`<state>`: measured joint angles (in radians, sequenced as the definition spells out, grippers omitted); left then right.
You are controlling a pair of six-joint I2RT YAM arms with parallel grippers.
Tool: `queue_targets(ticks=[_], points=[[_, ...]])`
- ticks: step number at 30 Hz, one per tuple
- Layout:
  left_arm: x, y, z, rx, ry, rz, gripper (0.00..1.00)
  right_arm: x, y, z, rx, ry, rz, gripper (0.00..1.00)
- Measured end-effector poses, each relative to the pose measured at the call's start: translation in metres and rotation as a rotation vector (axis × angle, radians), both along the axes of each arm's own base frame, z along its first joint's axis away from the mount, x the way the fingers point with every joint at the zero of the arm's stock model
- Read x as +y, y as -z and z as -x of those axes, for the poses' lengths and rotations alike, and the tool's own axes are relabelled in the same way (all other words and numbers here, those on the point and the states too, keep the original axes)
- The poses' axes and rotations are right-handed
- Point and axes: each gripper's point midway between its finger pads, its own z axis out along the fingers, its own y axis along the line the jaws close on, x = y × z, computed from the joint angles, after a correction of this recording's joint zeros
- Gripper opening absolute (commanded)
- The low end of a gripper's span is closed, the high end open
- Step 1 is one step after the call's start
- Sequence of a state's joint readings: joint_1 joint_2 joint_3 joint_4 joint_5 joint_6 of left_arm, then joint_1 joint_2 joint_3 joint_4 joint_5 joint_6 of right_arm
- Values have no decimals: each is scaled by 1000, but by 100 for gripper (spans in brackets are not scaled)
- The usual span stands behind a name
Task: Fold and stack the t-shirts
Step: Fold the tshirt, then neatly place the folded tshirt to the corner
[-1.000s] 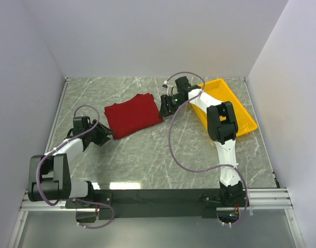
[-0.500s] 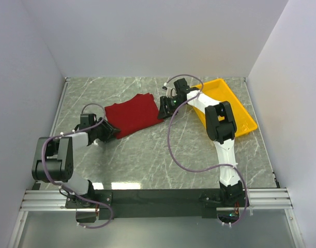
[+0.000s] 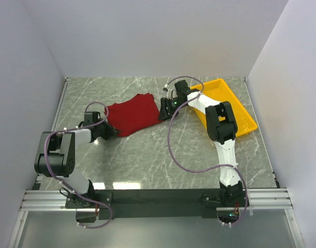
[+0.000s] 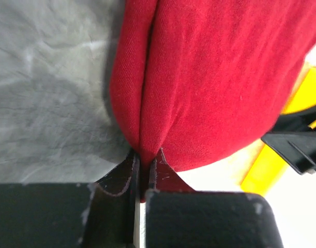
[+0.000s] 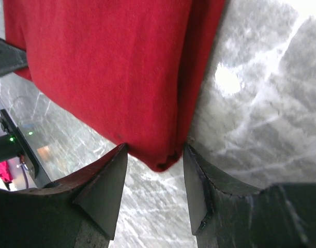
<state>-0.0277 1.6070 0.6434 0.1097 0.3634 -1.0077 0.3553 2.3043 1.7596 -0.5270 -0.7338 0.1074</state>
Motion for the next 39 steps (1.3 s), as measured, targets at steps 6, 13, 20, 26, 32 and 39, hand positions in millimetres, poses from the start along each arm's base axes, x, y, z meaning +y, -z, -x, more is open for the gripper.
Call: queue_targets(ticks=[6,13,20,26,32,39], points=[[41,-12,-8,18,-18,-141,1,-14,-8,-3,-34,1,14,54],[132,-34,-13,46,-81,-367,1,-32,-29,-2,-113,-39,13,55],[206,-27,-7,147,-109,-524,1,-37,-29,14,-123,-95,7,55],[261,-7,11,274,-151,-576,1,-41,-17,27,-92,-119,15,55],[290,-6,7,325,-165,-613,31,-43,-17,32,-92,-130,16,55],[311,-39,-1,318,-215,-697,63,-45,-22,34,-121,-146,23,55]])
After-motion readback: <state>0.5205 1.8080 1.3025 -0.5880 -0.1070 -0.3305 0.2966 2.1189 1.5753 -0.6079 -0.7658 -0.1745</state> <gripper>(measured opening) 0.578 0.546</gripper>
